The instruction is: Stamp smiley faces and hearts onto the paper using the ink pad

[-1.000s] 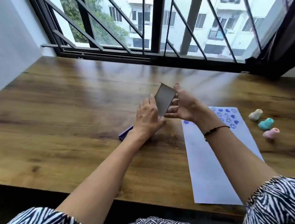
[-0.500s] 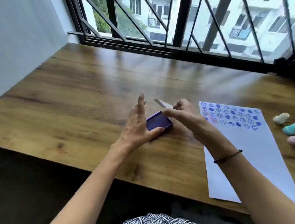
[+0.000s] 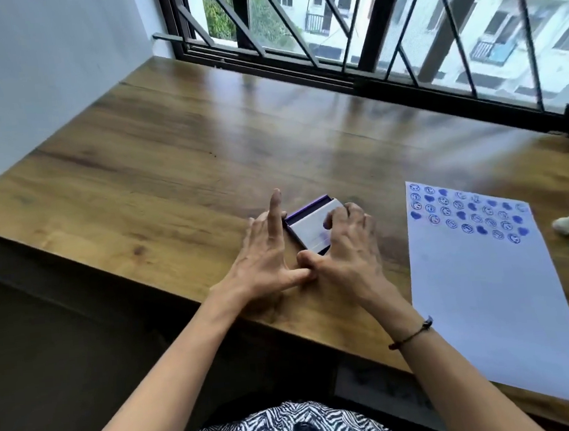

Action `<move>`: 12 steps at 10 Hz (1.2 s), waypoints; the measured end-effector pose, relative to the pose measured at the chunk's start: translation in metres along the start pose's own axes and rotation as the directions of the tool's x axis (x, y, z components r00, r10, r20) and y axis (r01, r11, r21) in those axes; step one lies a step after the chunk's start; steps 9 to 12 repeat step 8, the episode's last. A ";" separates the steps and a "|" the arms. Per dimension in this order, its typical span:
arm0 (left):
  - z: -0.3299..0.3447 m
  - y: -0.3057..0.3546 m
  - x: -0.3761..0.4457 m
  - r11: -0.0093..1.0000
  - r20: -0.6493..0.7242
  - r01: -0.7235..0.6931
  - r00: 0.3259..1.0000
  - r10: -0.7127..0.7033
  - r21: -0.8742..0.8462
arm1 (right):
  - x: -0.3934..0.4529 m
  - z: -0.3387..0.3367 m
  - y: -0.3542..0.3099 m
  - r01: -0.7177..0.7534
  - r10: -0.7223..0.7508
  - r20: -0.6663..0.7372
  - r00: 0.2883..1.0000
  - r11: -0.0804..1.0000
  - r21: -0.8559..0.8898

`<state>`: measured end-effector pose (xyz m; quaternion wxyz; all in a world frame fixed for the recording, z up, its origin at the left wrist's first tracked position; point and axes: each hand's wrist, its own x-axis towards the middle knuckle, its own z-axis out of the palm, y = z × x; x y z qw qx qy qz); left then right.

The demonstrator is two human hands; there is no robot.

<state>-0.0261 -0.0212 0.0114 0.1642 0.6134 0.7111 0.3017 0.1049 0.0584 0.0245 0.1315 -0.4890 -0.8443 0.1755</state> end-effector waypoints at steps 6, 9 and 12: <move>-0.003 -0.006 0.020 0.993 0.050 0.064 0.997 -0.059 -0.102 | 0.022 0.000 0.004 0.064 -0.064 0.026 0.998 0.998 -0.015; -0.015 -0.006 0.034 0.994 0.135 0.071 0.989 -0.060 -0.079 | 0.026 -0.003 0.006 0.078 -0.076 0.057 0.995 0.996 -0.041; -0.015 -0.006 0.034 0.994 0.135 0.071 0.989 -0.060 -0.079 | 0.026 -0.003 0.006 0.078 -0.076 0.057 0.995 0.996 -0.041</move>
